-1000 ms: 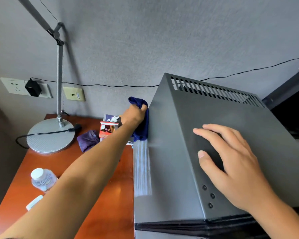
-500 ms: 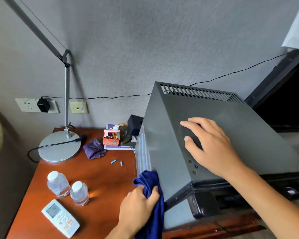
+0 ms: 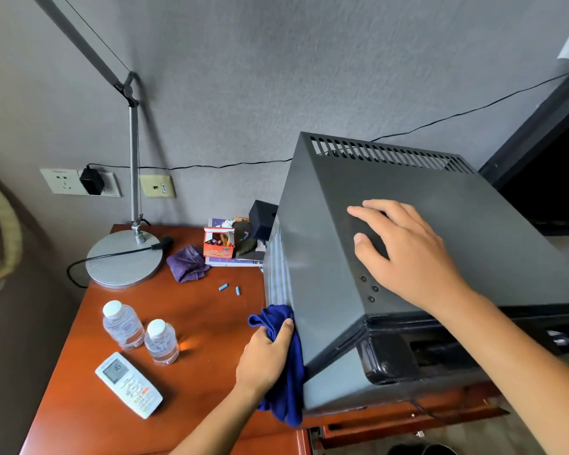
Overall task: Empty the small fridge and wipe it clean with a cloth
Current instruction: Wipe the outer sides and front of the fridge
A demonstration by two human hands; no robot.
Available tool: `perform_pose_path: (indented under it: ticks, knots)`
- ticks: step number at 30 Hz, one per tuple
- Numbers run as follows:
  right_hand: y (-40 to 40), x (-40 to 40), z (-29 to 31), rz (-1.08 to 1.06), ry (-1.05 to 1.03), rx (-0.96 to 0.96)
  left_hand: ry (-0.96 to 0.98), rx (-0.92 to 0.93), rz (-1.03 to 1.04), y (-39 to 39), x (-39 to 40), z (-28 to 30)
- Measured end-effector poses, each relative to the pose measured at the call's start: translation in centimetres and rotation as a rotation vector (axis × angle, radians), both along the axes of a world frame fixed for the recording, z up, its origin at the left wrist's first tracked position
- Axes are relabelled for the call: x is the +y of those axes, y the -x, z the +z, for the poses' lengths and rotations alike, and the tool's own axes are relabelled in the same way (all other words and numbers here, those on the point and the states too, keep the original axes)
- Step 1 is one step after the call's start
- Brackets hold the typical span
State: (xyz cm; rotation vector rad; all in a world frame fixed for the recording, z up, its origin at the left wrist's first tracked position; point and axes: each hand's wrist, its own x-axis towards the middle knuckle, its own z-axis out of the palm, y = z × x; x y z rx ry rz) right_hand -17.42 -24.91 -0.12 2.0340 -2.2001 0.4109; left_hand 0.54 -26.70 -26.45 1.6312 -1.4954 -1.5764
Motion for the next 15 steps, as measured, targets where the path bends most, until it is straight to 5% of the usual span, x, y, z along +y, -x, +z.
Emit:
perform_pose_path:
  ticks: [8,15]
  knots:
    - [0.1,-0.5,0.3,0.008,-0.006,-0.038,-0.254,-0.327,-0.248,1.1,-5.2,-10.9]
    - [0.1,-0.6,0.4,0.011,-0.003,-0.077,-0.244,-0.450,-0.313,1.6,-5.5,-12.0]
